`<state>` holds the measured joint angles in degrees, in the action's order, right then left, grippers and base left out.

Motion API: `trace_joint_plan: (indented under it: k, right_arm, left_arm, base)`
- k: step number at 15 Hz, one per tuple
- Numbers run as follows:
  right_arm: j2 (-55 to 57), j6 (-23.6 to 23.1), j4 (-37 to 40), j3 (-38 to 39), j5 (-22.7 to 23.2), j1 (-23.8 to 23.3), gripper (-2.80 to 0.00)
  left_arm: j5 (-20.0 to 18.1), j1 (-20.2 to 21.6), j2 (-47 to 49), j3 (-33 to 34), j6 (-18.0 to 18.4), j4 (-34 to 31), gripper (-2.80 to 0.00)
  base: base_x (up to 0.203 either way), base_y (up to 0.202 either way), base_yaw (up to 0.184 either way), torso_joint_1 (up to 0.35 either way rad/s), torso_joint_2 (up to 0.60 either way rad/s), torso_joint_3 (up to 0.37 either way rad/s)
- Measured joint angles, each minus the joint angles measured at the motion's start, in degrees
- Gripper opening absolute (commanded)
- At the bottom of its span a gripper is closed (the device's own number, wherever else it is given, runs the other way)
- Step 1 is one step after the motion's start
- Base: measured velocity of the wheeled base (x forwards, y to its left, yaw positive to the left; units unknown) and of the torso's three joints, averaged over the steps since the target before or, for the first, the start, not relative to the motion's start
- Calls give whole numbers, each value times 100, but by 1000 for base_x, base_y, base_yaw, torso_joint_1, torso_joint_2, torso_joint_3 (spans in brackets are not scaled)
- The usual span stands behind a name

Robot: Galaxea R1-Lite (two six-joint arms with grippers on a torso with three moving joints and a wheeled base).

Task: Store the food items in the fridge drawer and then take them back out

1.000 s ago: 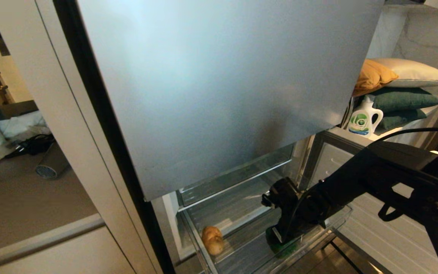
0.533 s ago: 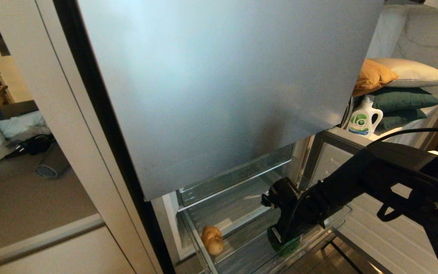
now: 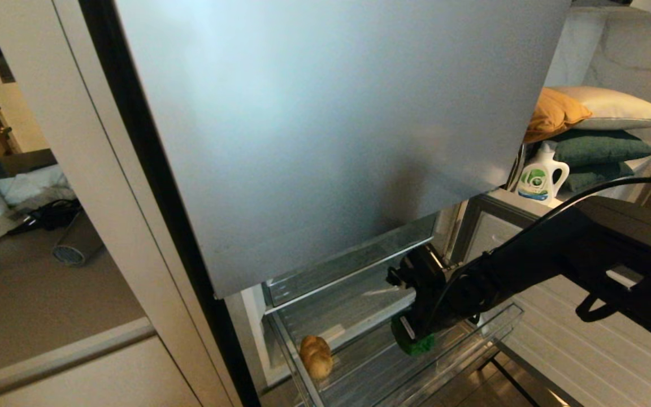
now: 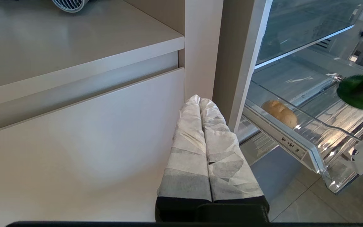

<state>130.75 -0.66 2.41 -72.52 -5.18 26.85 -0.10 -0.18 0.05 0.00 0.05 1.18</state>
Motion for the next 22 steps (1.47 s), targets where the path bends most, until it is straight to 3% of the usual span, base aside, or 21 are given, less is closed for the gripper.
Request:
trace_joint_plan:
  k: [8,17,22]
  right_arm:
    - [-1049,-19,-9,341,-8,222,-280]
    - [-2854,68,-86,1787,-11,457,-280]
    - [-3983,319,-577,2769,-18,461,-280]
  left_arm:
    - [0,0,0,0,-1,1,-280]
    - [0,0,0,0,0,2,-280]
    - [0,0,0,0,0,2,-280]
  base:
    - [0,0,0,0,0,0]
    - [0,0,0,0,0,0]
    - [0,0,0,0,0,0]
